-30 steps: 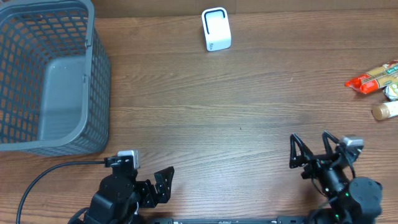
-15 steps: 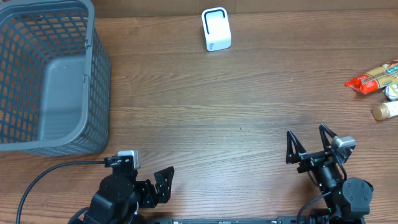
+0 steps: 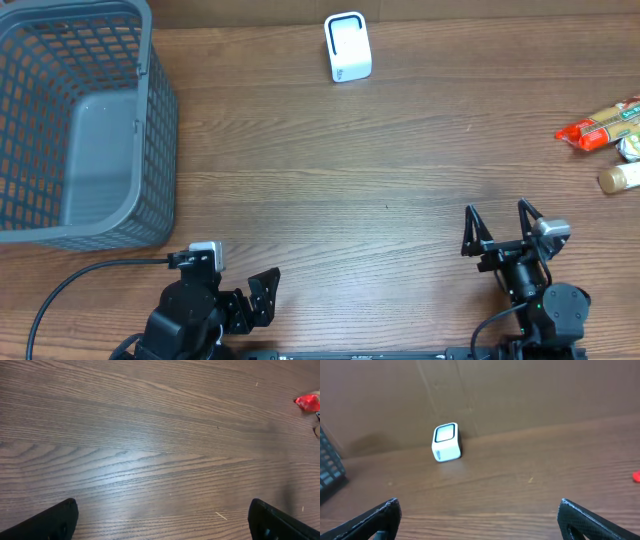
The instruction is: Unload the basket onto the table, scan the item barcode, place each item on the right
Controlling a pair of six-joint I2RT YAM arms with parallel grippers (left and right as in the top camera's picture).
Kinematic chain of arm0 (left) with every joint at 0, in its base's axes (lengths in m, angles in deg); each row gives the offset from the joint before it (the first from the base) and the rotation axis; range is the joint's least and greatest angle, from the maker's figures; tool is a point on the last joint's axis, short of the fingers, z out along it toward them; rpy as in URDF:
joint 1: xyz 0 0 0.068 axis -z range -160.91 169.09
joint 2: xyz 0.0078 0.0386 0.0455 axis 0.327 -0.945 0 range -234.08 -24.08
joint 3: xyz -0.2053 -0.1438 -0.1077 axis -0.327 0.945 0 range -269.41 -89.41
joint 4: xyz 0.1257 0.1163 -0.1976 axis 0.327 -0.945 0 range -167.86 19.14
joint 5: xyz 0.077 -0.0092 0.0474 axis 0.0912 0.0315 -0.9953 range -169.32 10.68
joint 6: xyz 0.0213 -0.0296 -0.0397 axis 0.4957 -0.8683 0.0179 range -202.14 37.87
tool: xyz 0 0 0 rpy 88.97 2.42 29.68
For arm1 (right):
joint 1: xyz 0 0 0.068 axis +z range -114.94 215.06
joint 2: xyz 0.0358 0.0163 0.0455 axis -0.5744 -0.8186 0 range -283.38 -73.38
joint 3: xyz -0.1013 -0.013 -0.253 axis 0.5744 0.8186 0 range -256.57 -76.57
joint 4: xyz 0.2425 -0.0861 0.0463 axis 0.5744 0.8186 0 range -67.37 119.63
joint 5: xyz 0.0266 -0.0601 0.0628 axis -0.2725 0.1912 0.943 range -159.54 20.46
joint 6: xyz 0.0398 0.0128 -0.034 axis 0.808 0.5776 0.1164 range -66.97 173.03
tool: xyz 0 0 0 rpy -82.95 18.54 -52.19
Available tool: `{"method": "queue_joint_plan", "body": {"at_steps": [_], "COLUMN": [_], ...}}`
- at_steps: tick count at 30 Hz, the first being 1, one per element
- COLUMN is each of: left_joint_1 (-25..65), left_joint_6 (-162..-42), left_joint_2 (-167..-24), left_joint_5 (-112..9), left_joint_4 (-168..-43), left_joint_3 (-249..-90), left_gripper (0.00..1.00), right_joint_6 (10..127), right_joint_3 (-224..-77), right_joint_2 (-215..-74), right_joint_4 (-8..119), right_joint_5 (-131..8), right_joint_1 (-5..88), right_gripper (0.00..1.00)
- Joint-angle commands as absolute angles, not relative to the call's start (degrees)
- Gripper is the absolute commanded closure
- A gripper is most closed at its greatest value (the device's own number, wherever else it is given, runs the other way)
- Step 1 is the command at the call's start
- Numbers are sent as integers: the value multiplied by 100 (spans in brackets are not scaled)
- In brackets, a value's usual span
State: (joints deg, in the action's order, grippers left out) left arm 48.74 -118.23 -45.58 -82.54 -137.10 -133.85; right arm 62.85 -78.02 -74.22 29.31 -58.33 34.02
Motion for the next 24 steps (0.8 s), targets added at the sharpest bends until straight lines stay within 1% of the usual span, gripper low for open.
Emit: {"method": "queue_joint_plan", "body": {"at_steps": [1, 8, 10, 12, 24], "left_joint_1": [4911, 4911, 4911, 4911, 4911], "left_joint_6": [-11856, -11856, -11856, -11856, -11856], "left_joint_2": [-4534, -4534, -4534, -4534, -4534], "left_joint_5": [-8250, -8250, -8247, -8250, -8247], "left_joint_4": [-13708, -13708, -13708, -13708, -13708], "left_joint_3": [-13374, -13374, -13374, -13374, -13374], "left_gripper": [0, 0, 0, 1, 0], "right_joint_6": [6163, 5789, 5743, 5752, 5900], "right_joint_3": [-7732, -7701, -7699, -7699, -7704], "right_joint_2": [-7355, -7355, -7355, -7355, -7355], "right_joint_4": [2710, 2137, 2214, 2706, 2725], "right_joint_5": [-5932, -6109, -6100, -6104, -6437], "right_joint_1": [3410, 3439, 3439, 3441, 3533], "right_gripper": [0, 0, 0, 0, 0]}}
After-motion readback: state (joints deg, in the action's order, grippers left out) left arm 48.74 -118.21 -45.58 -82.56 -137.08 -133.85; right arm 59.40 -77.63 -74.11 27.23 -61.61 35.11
